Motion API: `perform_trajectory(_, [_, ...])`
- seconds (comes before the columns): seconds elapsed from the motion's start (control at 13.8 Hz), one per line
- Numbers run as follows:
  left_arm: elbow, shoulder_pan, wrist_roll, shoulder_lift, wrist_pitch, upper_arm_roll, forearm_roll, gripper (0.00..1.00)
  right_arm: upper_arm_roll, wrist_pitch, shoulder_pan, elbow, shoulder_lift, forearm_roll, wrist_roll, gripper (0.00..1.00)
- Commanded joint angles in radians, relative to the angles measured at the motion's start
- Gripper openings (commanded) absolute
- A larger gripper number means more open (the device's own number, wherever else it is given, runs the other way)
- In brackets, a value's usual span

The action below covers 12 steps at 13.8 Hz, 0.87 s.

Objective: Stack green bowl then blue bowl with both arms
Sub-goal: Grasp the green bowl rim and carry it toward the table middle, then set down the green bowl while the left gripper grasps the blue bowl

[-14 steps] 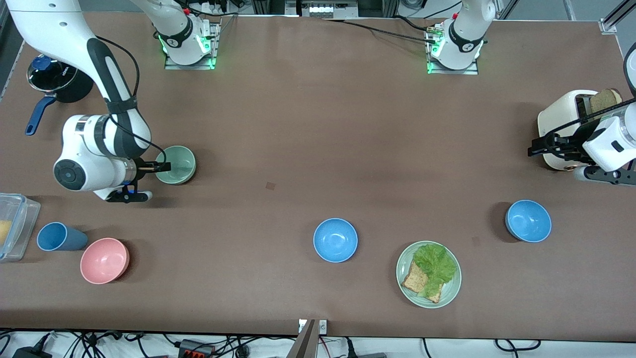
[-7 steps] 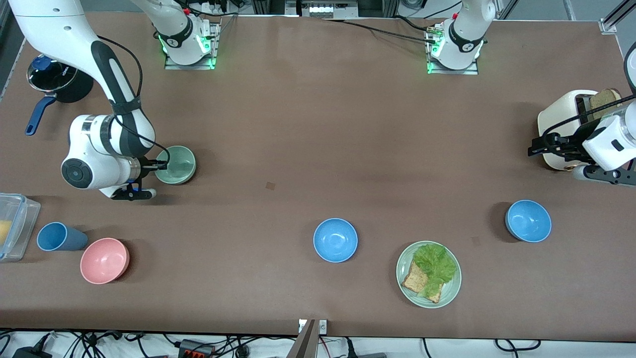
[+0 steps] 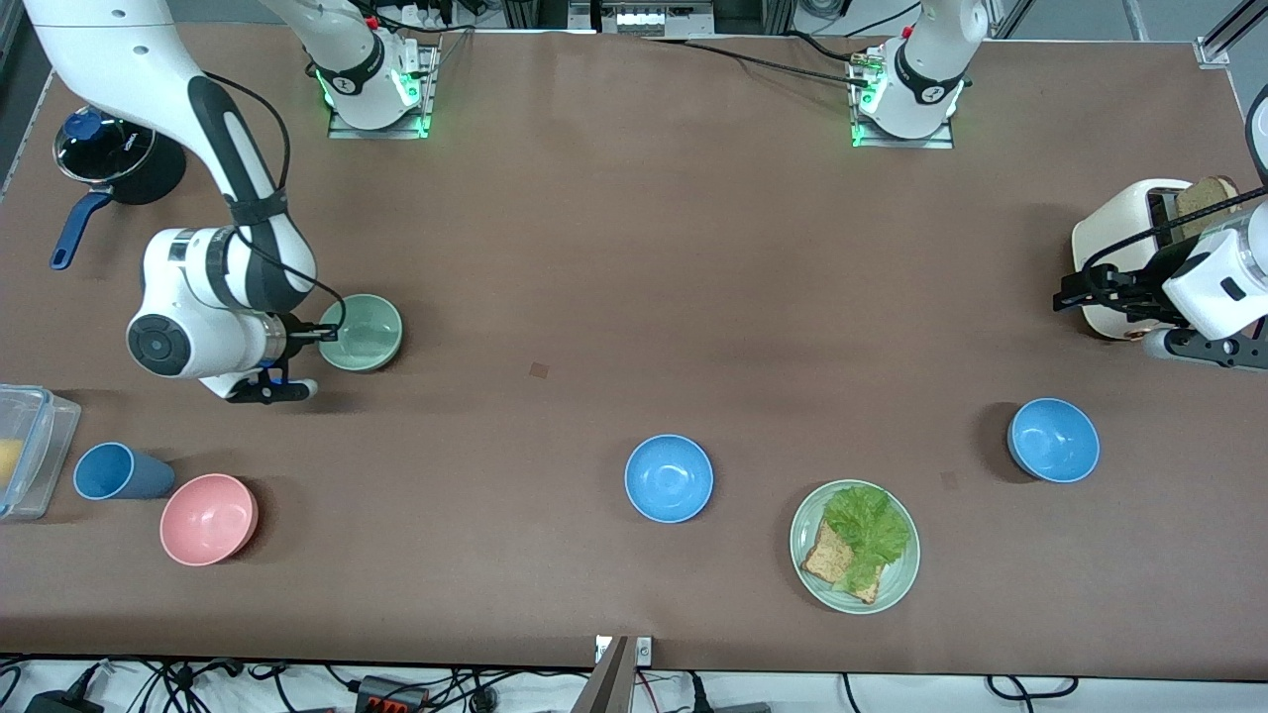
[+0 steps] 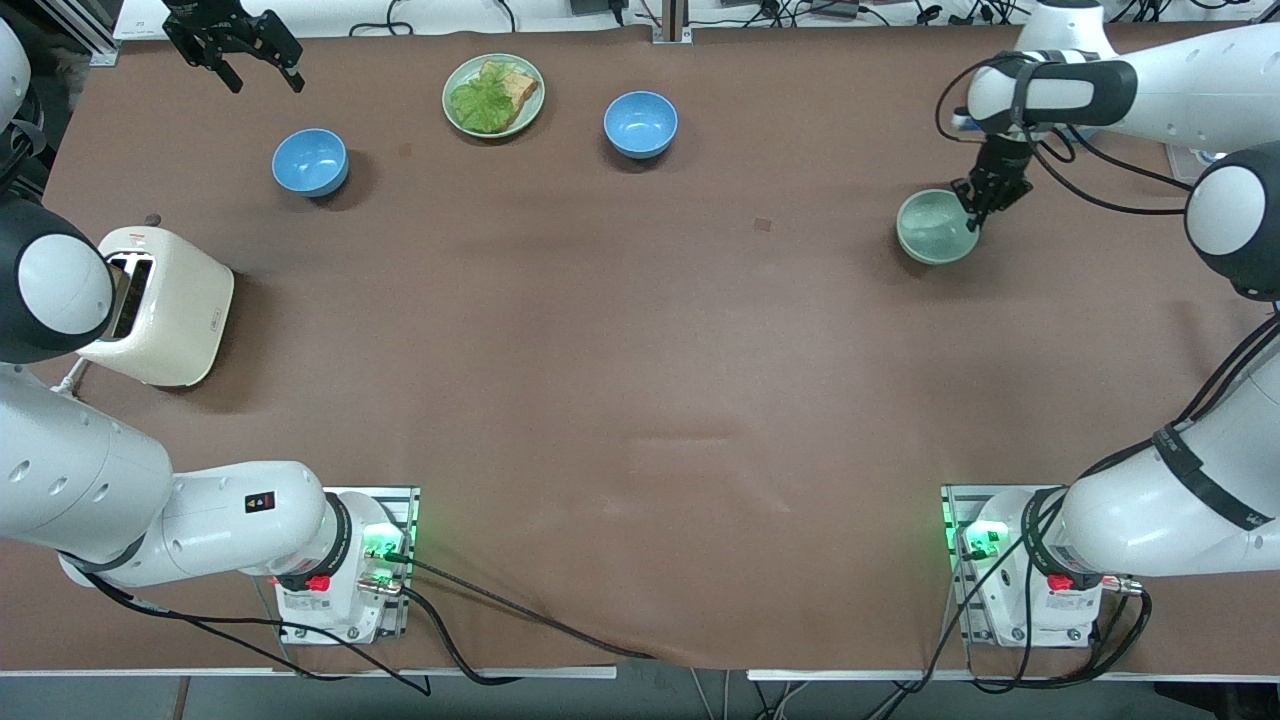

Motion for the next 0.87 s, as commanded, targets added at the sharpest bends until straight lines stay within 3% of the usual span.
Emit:
perform_trajectory(0.0, [0.070,0.012,0.051,0.058,-0.022,0.004,-0.010,1.00,0.002,-0.056,0.145,0.113,-0.001,0.016,0.041,0.00])
perform_trajectory(0.29, [0.194,0.127,0.166,0.227,-0.013,0.004,-0.014,1.00,0.004,-0.061,0.369,0.231,0.059,0.130,0.306,0.00])
perform_trajectory(0.58, [0.312,0.181,0.284,0.415,0.055,0.007,-0.010,1.00,0.002,-0.055,0.515,0.281,0.116,0.341,0.426,0.00])
perform_trajectory(0.8, [0.316,0.196,0.286,0.515,0.152,0.010,0.023,1.00,0.002,0.024,0.612,0.282,0.148,0.361,0.529,0.00])
